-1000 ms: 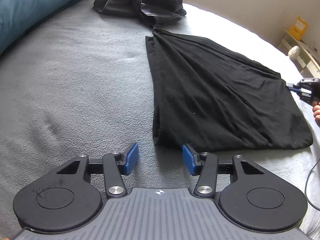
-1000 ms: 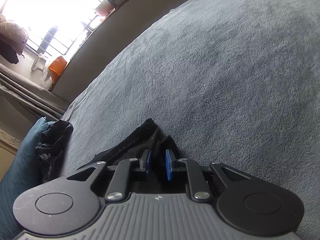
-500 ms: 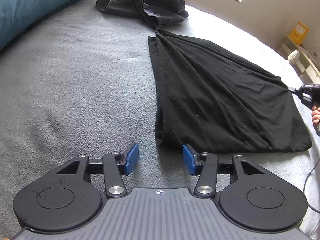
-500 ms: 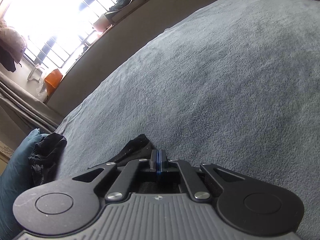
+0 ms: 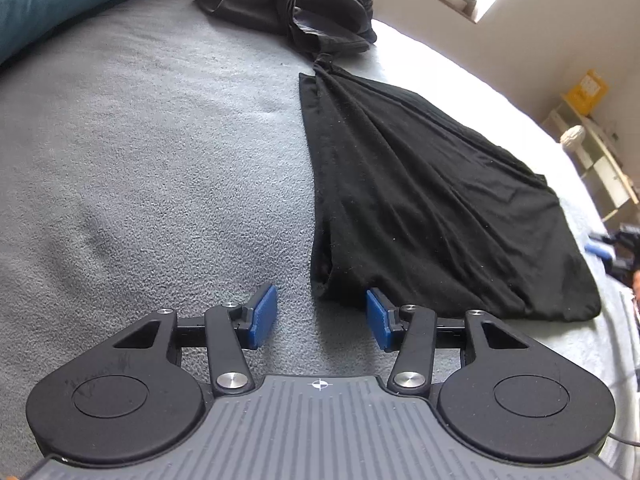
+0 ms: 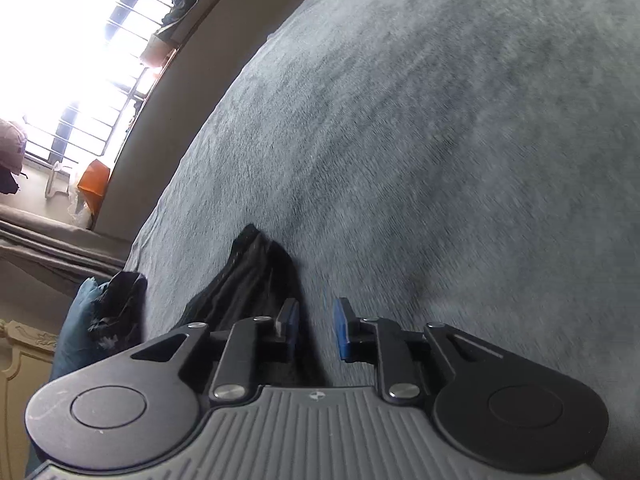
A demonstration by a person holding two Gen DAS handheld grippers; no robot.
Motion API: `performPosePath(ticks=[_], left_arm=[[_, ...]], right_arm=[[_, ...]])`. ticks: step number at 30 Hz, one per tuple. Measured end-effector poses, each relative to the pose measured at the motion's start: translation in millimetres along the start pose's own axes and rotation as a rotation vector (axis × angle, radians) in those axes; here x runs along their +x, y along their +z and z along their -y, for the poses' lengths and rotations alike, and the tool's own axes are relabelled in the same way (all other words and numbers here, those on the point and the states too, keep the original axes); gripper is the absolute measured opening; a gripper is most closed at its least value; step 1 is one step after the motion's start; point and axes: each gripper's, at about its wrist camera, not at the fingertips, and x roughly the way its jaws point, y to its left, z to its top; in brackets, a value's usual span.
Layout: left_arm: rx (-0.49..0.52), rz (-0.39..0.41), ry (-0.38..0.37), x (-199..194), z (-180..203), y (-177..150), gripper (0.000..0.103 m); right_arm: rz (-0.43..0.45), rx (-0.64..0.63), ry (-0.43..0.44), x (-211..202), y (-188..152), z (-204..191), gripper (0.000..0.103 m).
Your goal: Fold clothes
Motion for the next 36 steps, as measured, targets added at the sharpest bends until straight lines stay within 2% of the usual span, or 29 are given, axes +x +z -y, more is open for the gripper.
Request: performPosePath(ticks=[2,5,7,10,15,19,21,23,26,27,28,31,34,36], left_arm=[[-0.011,0.012,-0.016,-4.5,-5.3,-1.6,0.049],[-0.059,0.019,-0.027,-12.4,-16.4,-8.8,0.049],[-0.084,0.018,-0.043,-21.3,-22.4,-14.6,0.049],[-0.052,0.036,-0.05,-32.9,-24.1,-21.4,0.049],[-0.013,0.071,-0.026,-37.4,-20.2,-24.5,0.049],[0.034,0.107,-0.049,-33.9,-10.1,-15.3,0.049],[0.021,0.12,-0.076,-26.8,-7.0,-9.3,0.049],[-0.049,0.11,-0.107,-15.2,-9.2,-5.1,0.048],[-0.135,0.072,-0.114,-0.7,-11.7,-4.5,0.028],[-0.153,0.06,-0.106,3.0,-11.7,-4.9,0.011],[-0.178,0.054,-0.107,4.5,-12.9,-5.9,0.006],[-0.281,0.077,-0.15,-6.9,-22.8,-6.5,0.003],[-0.263,0.089,-0.143,-18.9,-28.6,-4.3,0.003],[-0.243,0.058,-0.124,-13.3,-29.2,-5.5,0.003]], right_arm=[[-0.06,0.026,0.018,-15.8,-16.4,8.6,0.032],[-0.136,0.059,0.028,-29.3,-43.0,19.6,0.047],[-0.181,0.094,0.022,-28.0,-59.1,27.3,0.049],[-0.233,0.104,0.048,-20.8,-72.8,29.9,0.049],[-0.23,0.065,0.056,-14.6,-70.9,21.1,0.049],[-0.205,-0.015,0.039,-16.1,-77.4,10.6,0.049],[-0.199,-0.039,0.036,-15.7,-80.8,7.6,0.048],[-0.193,-0.046,0.038,-15.0,-82.2,8.3,0.045],[-0.189,-0.055,0.043,-14.0,-83.8,9.4,0.04],[-0.191,-0.071,0.036,-14.0,-84.7,8.8,0.029],[-0.194,-0.092,0.016,-13.8,-86.2,7.1,0.01],[-0.17,-0.136,-0.01,-21.8,-86.4,2.3,0.004],[-0.131,-0.162,-0.012,-34.0,-80.0,0.3,0.004],[-0.135,-0.154,-0.028,-33.4,-74.0,7.3,0.004]])
